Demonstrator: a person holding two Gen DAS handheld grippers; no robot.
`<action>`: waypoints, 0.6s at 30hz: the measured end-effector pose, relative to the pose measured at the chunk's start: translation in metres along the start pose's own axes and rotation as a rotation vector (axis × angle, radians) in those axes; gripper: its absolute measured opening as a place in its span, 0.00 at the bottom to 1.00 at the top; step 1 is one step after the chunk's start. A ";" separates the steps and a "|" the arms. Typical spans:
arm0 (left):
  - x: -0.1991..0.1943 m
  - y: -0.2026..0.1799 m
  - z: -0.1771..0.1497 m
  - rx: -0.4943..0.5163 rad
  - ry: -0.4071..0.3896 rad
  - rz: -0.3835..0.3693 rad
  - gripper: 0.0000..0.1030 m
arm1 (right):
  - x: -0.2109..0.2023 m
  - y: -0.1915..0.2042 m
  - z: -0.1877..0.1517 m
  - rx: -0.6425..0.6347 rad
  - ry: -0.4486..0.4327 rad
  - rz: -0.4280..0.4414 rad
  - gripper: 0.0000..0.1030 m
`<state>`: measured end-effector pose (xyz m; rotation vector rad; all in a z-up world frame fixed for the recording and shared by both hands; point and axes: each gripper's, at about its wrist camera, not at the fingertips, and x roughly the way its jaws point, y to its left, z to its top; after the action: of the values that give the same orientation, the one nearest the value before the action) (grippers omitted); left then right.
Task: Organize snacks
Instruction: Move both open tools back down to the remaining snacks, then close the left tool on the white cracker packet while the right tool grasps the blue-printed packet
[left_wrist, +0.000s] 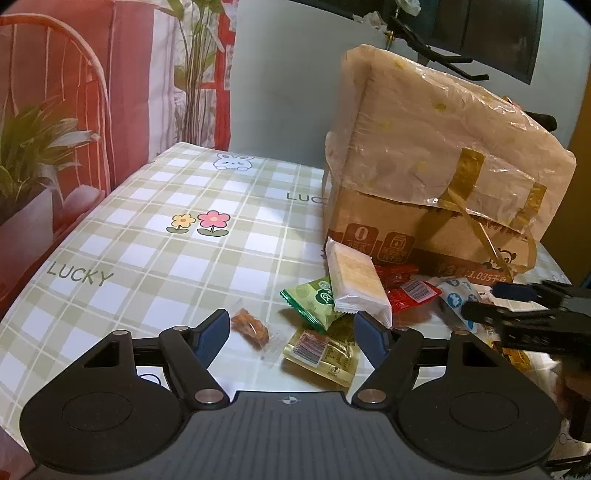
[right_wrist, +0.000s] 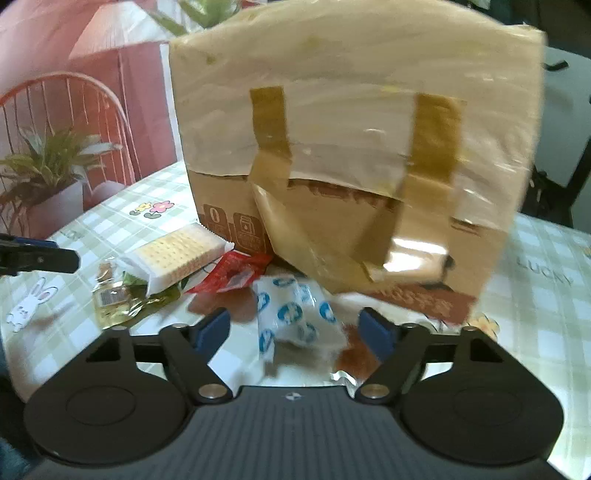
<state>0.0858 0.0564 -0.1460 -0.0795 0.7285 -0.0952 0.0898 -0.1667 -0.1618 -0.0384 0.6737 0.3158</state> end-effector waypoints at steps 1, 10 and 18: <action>0.001 -0.001 0.001 0.001 0.001 0.000 0.74 | 0.005 0.001 0.002 -0.004 0.002 -0.008 0.73; 0.020 -0.019 0.020 0.064 0.002 -0.046 0.74 | 0.032 0.002 -0.008 0.030 0.033 0.020 0.54; 0.063 -0.053 0.031 0.161 0.046 -0.063 0.70 | 0.019 -0.003 -0.017 0.072 -0.010 0.010 0.52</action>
<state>0.1502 -0.0025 -0.1593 0.0539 0.7623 -0.2160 0.0943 -0.1666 -0.1875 0.0352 0.6754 0.3015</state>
